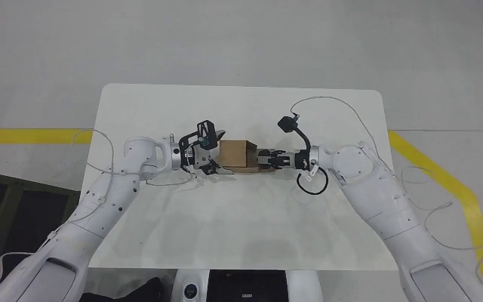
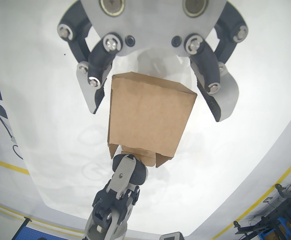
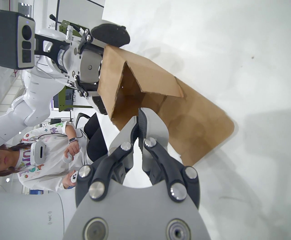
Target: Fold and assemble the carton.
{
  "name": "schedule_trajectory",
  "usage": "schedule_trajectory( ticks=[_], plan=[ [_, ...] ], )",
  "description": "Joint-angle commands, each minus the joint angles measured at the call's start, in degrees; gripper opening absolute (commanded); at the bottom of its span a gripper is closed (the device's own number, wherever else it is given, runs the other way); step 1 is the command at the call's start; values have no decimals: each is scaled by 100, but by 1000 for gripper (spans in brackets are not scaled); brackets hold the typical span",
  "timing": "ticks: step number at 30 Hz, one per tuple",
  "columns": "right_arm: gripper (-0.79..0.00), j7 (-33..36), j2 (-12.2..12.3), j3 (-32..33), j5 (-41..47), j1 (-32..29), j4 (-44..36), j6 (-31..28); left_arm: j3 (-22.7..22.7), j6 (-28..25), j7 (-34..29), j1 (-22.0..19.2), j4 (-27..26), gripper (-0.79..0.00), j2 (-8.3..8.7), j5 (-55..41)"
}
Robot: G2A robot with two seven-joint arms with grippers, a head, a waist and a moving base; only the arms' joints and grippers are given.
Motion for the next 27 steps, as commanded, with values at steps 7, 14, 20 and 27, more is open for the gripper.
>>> schedule_trajectory(
  ticks=[7, 14, 20, 27],
  plan=[
    [-785, 208, 179, 352, 67, -786, -946, 424, -52, 30, -33, 51, -36, 0, -12, 45],
    [-785, -8, 60, 17, 139, -516, -560, 288, -84, 0, -27, 88, -67, 0, -26, 63],
    [-785, 2, -77, -299, 161, -61, -44, 104, -119, -70, -47, 109, -59, 0, -32, 69],
    [-785, 238, -267, -707, 235, 514, 501, -161, -125, -175, -78, 112, -60, 0, -44, 128]
  ],
)
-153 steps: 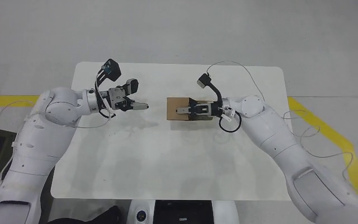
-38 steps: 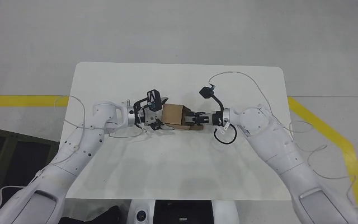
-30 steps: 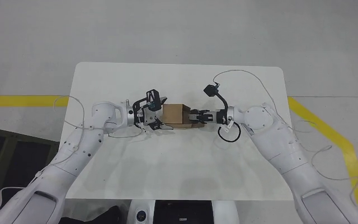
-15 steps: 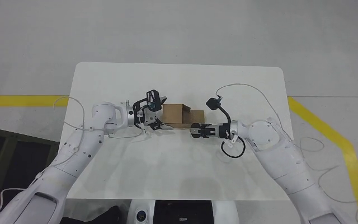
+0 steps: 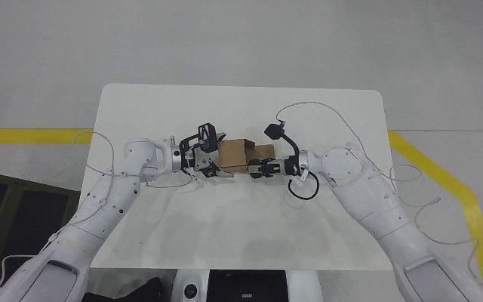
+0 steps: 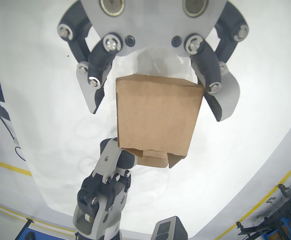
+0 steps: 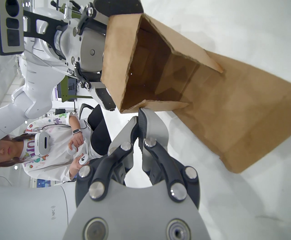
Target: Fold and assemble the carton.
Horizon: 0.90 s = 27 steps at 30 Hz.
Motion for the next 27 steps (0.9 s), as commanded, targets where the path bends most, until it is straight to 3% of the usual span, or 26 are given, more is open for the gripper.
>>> schedule_trajectory(
  ticks=[1, 15, 27],
  plan=[
    [-785, 36, -32, -51, 28, 114, 116, -38, -9, -11, -2, -2, 4, 0, -2, 25],
    [-785, 46, 6, 115, -49, 165, 288, -118, -50, -85, 20, 5, 81, 0, -27, 96],
    [-785, 37, -306, -433, 233, 617, 864, -454, -83, -138, -5, 21, 65, 0, -42, 144]
  ],
)
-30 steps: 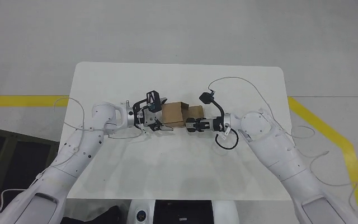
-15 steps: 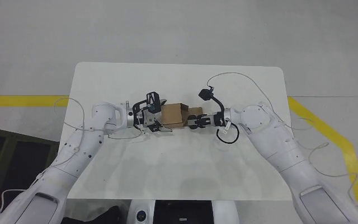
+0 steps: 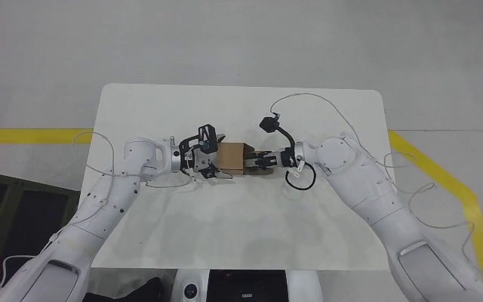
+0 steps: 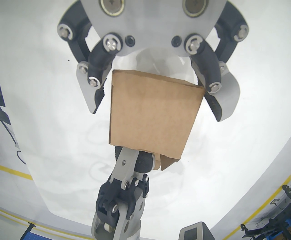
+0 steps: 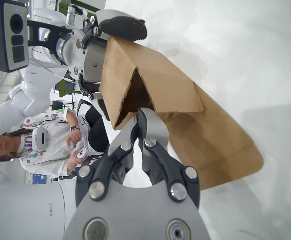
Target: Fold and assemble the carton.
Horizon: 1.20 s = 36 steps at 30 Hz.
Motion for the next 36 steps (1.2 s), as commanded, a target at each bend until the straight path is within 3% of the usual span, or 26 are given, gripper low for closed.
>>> schedule_trajectory(
  ticks=[1, 11, 19, 26, 36],
  plan=[
    [-785, 0, -52, -84, 39, 65, 111, -50, -5, -13, -5, 6, 5, 0, -1, 10],
    [-785, -191, -377, -510, 233, 342, 667, -310, -37, -23, 6, 32, -8, 0, -10, 64],
    [-785, -261, -499, -584, 279, 435, 1052, -621, -78, -28, 14, 62, -29, 0, -12, 93],
    [-785, -195, -331, -265, 185, 277, 952, -594, -125, -3, 42, 96, -46, 0, -9, 145],
    [-785, -121, 172, 679, -400, -288, -289, 139, -173, -22, 70, 129, -69, 0, -8, 196]
  ],
)
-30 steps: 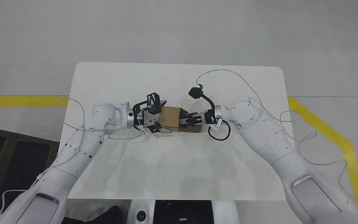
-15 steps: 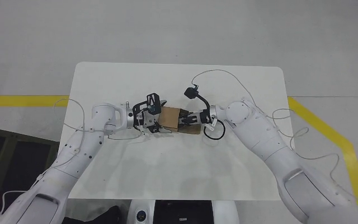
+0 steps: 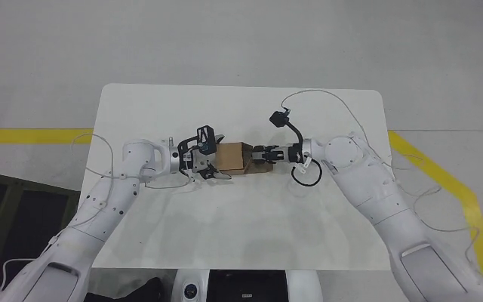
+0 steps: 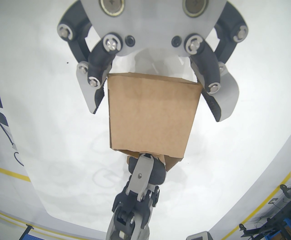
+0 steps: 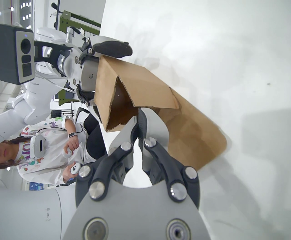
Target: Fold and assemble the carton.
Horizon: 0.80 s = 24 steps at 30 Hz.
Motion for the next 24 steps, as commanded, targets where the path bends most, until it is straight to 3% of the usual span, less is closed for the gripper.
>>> schedule_trajectory(
  ticks=[1, 8, 24],
  plan=[
    [-785, 37, 58, 126, -106, -46, -160, 129, -8, -4, -8, 2, -12, 0, 1, 18],
    [-785, 103, 98, 204, -360, 62, -255, 319, -56, -15, 4, 16, -17, 0, 4, 24],
    [-785, 757, -312, -660, 36, 840, 771, -287, -104, -52, 17, 14, 19, 0, -7, 21]
  ],
)
